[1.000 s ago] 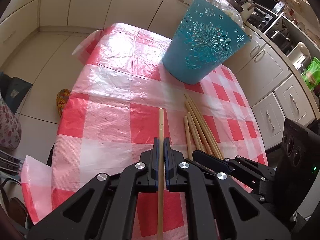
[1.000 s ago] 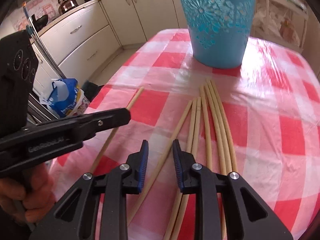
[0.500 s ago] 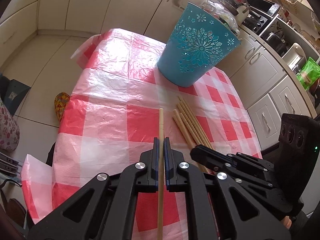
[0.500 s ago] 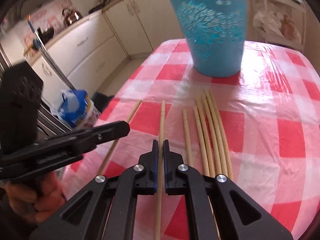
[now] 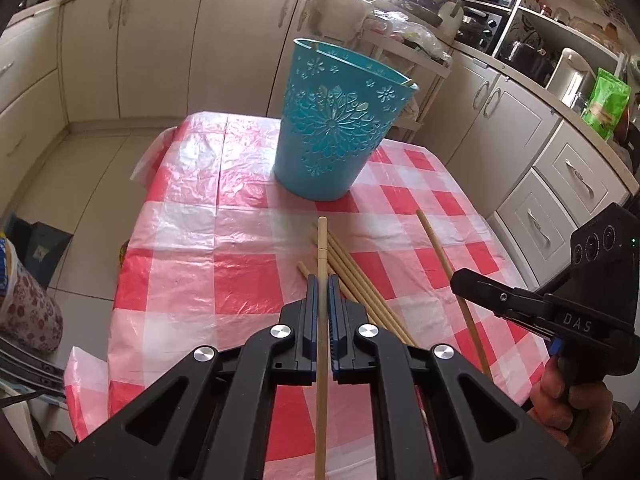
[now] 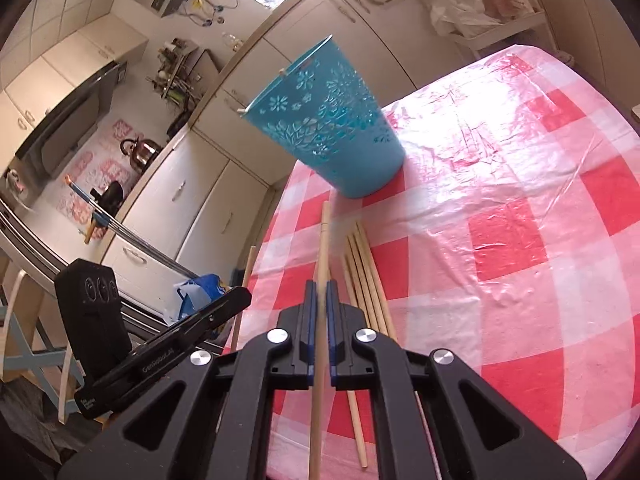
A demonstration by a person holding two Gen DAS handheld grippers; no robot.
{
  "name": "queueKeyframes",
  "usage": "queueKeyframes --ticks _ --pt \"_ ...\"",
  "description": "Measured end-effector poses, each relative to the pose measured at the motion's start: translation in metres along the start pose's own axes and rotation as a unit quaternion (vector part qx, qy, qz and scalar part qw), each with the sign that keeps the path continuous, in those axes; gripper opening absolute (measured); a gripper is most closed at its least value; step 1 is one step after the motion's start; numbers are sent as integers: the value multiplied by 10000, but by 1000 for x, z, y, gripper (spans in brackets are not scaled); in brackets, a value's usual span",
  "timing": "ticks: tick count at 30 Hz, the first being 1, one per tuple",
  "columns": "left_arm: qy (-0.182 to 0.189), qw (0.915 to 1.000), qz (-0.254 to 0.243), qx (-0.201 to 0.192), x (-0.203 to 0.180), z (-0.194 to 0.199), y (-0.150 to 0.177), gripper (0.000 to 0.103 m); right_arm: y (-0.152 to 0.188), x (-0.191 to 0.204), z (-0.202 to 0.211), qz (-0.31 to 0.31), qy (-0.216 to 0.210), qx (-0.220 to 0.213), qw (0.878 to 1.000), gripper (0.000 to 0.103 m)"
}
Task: Organize utensils
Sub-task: 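Carry both chopsticks over the blue basket and open both tools to release them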
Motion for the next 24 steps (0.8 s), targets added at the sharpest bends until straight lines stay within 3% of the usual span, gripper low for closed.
queueKeyframes --ticks 6,12,18,24 --pt "-195 9990 -317 -228 -15 15 -7 5 -13 7 16 -45 -197 -255 9995 6" --pt "-127 9984 -378 -404 -21 26 -18 5 -29 21 34 -12 -360 -590 9976 6" --pt "409 9950 -106 -903 -19 51 -63 5 -69 53 49 345 -401 -1144 9920 6" --pt "586 9858 0 -1574 -17 81 -115 5 -126 84 62 648 -411 -1842 9799 6"
Point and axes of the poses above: each gripper's, at about its wrist camera, not at the fingertips, and z roughly against the way its jaws point, x to its left, y to its underside, the point moved 5 cm from there along -z, roughly the way its jaws point, and after that the axes turned 7 degrees about x, right-handed, at the moved point
